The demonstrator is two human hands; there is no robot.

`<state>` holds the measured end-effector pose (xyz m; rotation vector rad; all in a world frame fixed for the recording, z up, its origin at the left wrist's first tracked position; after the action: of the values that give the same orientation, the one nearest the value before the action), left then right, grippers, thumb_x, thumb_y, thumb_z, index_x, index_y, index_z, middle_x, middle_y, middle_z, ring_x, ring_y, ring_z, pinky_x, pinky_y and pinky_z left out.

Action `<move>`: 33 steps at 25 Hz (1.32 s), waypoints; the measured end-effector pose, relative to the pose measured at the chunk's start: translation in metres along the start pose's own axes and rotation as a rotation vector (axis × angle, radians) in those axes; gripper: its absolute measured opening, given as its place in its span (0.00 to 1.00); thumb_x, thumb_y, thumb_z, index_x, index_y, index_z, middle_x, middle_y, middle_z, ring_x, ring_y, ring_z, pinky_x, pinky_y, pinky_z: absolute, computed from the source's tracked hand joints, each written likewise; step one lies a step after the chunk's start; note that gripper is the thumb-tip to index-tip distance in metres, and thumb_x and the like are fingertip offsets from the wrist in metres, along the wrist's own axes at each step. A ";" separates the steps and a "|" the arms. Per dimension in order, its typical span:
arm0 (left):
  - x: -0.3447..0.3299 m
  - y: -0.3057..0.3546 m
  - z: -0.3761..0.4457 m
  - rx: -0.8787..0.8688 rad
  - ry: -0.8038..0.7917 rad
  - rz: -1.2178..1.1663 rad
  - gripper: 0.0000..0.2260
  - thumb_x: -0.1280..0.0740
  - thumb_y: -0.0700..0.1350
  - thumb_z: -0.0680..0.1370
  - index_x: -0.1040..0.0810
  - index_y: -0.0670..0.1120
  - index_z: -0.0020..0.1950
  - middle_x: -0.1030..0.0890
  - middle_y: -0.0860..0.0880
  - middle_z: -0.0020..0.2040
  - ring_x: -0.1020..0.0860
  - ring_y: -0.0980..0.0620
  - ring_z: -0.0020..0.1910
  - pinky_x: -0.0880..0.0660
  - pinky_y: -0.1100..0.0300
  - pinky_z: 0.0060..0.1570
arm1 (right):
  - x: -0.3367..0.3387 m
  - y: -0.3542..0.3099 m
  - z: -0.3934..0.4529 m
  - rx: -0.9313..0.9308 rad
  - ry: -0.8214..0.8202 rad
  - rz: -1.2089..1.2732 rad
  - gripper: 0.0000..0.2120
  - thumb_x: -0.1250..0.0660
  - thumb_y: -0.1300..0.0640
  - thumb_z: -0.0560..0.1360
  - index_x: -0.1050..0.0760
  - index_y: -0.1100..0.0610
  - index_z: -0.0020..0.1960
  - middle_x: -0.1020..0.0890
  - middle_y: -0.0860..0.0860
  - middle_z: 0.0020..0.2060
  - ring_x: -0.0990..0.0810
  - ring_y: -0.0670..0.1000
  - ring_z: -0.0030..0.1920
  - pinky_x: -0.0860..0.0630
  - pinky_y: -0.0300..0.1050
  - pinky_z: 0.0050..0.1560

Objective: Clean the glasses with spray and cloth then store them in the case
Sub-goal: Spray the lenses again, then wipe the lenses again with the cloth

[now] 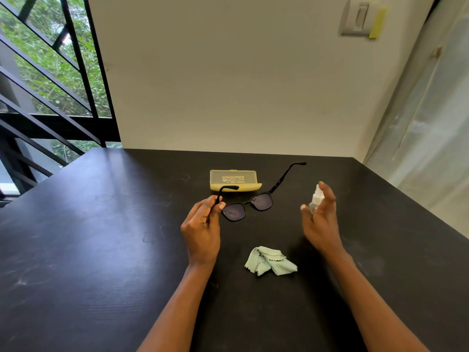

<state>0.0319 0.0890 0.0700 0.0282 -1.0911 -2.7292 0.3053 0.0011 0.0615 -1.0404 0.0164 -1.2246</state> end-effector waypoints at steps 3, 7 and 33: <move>-0.001 0.000 0.000 -0.001 -0.001 0.005 0.11 0.30 0.33 0.70 0.20 0.35 0.52 0.18 0.43 0.46 0.23 0.60 0.47 0.29 0.80 0.47 | 0.002 0.011 0.006 -0.002 0.045 0.038 0.30 0.37 0.65 0.75 0.50 0.40 0.62 0.37 0.64 0.64 0.31 0.53 0.54 0.26 0.52 0.51; -0.002 -0.001 0.000 0.006 -0.005 0.006 0.11 0.29 0.34 0.71 0.20 0.35 0.52 0.18 0.43 0.46 0.22 0.60 0.45 0.29 0.80 0.46 | -0.006 0.023 0.015 -0.029 0.041 0.061 0.30 0.35 0.65 0.75 0.49 0.39 0.60 0.36 0.64 0.64 0.29 0.59 0.56 0.30 0.48 0.50; -0.009 -0.012 0.001 0.080 -0.014 -0.044 0.11 0.31 0.36 0.73 0.20 0.36 0.54 0.21 0.49 0.46 0.22 0.59 0.43 0.26 0.76 0.44 | -0.066 -0.040 -0.043 -0.129 -0.797 -0.143 0.08 0.32 0.50 0.73 0.22 0.47 0.35 0.21 0.42 0.35 0.23 0.45 0.40 0.23 0.48 0.48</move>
<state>0.0386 0.0999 0.0620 0.0460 -1.2176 -2.7267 0.2258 0.0258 0.0302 -1.6037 -0.6100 -0.8685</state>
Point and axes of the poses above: each hand's wrist, its own z-axis towards the middle knuckle, its own x-axis out of the back of the hand, y = z × x, the point moved 10 cm from there along z, towards the middle knuckle
